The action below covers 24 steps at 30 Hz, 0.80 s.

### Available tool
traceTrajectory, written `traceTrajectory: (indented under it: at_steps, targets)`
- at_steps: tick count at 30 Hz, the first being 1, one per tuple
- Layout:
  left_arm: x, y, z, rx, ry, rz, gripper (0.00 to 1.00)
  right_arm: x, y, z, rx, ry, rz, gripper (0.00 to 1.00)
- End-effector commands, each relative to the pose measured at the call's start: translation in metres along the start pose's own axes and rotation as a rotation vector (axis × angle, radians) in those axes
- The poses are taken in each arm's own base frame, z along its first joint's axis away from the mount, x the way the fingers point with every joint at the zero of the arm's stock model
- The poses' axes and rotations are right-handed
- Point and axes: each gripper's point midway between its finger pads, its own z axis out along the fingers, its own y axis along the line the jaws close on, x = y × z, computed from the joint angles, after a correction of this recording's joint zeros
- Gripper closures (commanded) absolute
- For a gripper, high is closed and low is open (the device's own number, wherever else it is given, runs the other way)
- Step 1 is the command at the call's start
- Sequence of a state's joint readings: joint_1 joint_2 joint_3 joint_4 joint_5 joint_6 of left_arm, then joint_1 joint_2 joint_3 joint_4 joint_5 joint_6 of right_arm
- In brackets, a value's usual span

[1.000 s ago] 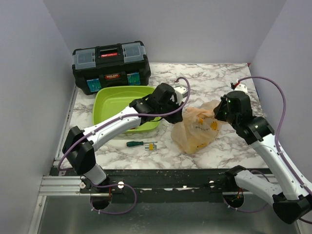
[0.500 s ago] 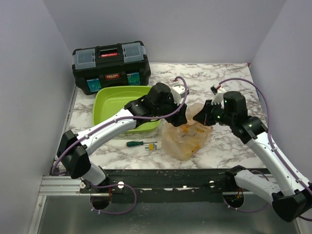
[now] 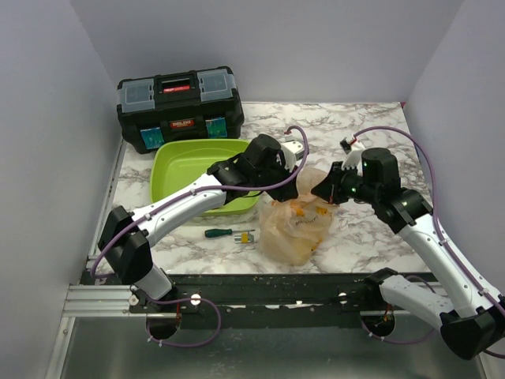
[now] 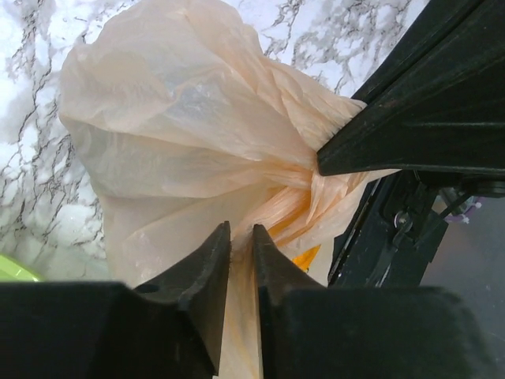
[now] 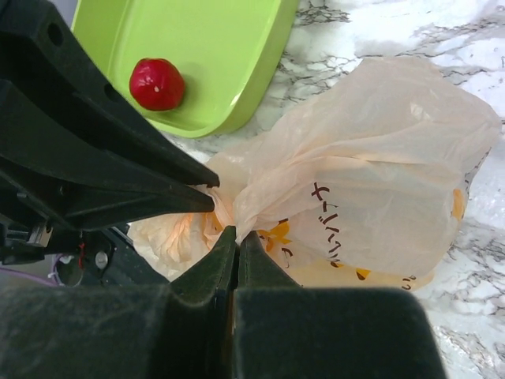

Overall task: Take the fake fruits out of the plastic bag
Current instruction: Untie the plastic bag at the center of the board.

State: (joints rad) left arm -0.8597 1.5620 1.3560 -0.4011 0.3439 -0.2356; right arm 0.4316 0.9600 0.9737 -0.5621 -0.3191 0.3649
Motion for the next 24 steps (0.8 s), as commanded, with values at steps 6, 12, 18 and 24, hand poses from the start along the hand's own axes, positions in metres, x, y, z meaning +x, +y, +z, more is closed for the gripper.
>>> traceTrajectory:
  at_steps: [6, 12, 18, 24]
  targets:
    - [-0.012, 0.017, -0.012, -0.135, -0.047, 0.011, 1.0, -0.022, -0.058, -0.022, 0.359, -0.166, 0.051, 0.99]
    - [-0.019, 0.03, -0.025, -0.232, -0.105, 0.011, 1.0, -0.027, -0.134, -0.074, 0.89, -0.305, 0.195, 0.99]
    - [-0.024, 0.031, -0.037, -0.25, -0.154, 0.017, 1.0, -0.022, -0.139, -0.075, 0.946, -0.245, 0.179, 0.86]
    - [-0.024, 0.027, -0.035, -0.229, -0.146, 0.012, 1.0, -0.041, -0.1, -0.068, 0.701, -0.234, 0.079, 0.54]
